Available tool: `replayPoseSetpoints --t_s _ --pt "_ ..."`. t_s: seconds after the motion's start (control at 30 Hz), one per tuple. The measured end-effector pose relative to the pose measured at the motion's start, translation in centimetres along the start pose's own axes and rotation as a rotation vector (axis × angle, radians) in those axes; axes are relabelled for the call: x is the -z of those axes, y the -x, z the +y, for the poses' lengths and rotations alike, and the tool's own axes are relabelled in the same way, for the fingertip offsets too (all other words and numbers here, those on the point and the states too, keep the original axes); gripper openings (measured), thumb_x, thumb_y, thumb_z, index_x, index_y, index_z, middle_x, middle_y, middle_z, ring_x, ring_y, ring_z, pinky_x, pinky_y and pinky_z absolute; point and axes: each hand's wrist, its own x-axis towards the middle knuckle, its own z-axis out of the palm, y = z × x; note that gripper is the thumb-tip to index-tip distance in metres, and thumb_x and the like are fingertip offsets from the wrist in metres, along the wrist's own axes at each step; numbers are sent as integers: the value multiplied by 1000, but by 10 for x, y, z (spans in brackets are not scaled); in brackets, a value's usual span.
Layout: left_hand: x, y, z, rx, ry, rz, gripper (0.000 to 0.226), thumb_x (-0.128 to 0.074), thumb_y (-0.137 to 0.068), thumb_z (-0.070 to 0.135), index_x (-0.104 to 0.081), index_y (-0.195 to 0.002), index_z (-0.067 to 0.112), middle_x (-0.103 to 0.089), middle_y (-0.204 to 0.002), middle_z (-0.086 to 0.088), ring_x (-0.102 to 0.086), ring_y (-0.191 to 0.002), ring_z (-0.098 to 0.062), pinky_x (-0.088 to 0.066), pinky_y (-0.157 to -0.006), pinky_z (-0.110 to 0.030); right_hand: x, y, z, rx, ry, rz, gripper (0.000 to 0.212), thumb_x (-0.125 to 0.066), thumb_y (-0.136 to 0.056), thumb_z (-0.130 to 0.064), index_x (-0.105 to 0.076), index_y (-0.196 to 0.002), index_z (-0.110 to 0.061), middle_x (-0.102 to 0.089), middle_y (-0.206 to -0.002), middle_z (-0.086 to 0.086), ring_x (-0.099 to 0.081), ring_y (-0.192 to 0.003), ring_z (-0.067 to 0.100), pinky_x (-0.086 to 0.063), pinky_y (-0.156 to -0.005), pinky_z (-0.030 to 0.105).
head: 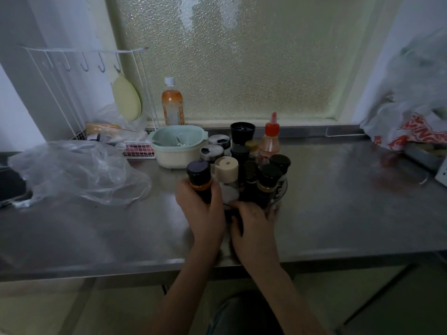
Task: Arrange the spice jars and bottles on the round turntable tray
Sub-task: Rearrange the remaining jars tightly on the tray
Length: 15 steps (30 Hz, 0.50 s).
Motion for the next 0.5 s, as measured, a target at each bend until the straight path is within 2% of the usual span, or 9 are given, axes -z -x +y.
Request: replayPoseSetpoints --t_s 0.07,0.1,0.2,0.3,0.37,0.4,0.43,0.47,0.5 --pt "-2 0 -2 -17 -70 -1 28 -53 -79 39 -40 -88 15 -45 -87 -9 -50 -85 -33 -44 -75 -50 -4 1 -7 -19 15 1 31 -50 -90 -16 -57 -120 -20 -61 -122 -1 -47 -126 17 -1 -117 57" --pt "-3 1 -2 -10 -91 -9 32 -52 -79 41 -41 -92 13 -44 -91 -8 -47 -90 -34 -42 -78 -49 -6 2 -9 -23 24 -5 34 -51 -90 -17 -55 -124 -21 -59 -126 -2 -45 -129 17 4 -117 56" --pt "-2 3 0 9 -102 -25 40 -52 -79 45 -43 -100 11 -40 -99 -6 -37 -97 -17 -29 -80 -24 -11 5 -17 7 28 -57 41 -50 -91 -20 -48 -132 -21 -50 -137 -2 -37 -135 16 11 -114 57" --pt "0 3 1 -3 -65 -38 31 -61 -82 32 -46 -98 10 -40 -98 -7 -35 -88 -6 -30 -72 -7 -8 4 -20 15 21 -118 45 -46 -91 -18 -42 -136 -24 -45 -141 -6 -29 -139 11 9 -115 60" --pt "-1 4 -1 4 -56 -79 32 -64 -81 30 -49 -100 9 -47 -99 -11 -41 -89 -9 -33 -74 -8 1 5 -17 26 -55 -109 43 -46 -90 -14 -48 -132 -24 -50 -138 -7 -36 -135 9 -3 -118 56" --pt "-2 4 -2 2 -56 -104 35 -64 -79 34 -51 -102 11 -50 -100 -10 -45 -91 -13 -37 -77 -14 9 6 -15 20 -116 -75 40 -47 -90 -12 -55 -127 -24 -57 -132 -7 -45 -128 9 -18 -117 48" --pt "-3 5 -3 -9 -59 -128 38 -63 -77 40 -51 -102 14 -51 -100 -7 -48 -93 -16 -40 -79 -22 18 8 -12 12 -171 1 35 -49 -89 -10 -62 -118 -24 -64 -123 -6 -55 -116 9 -35 -110 36" --pt "-4 5 -4 -27 -66 -144 39 -61 -76 44 -52 -101 17 -52 -99 -4 -51 -94 -19 -41 -79 -26 30 7 -9 2 -208 117 30 -52 -88 -9 -66 -110 -25 -69 -111 -6 -61 -101 7 -45 -95 24" --pt "-5 5 -4 -50 -73 -155 39 -59 -75 48 -52 -100 19 -53 -97 -1 -52 -93 -19 -41 -78 -25 43 3 -7 -4 -231 251 26 -55 -87 -9 -68 -103 -25 -71 -100 -7 -62 -88 3 -48 -82 17"
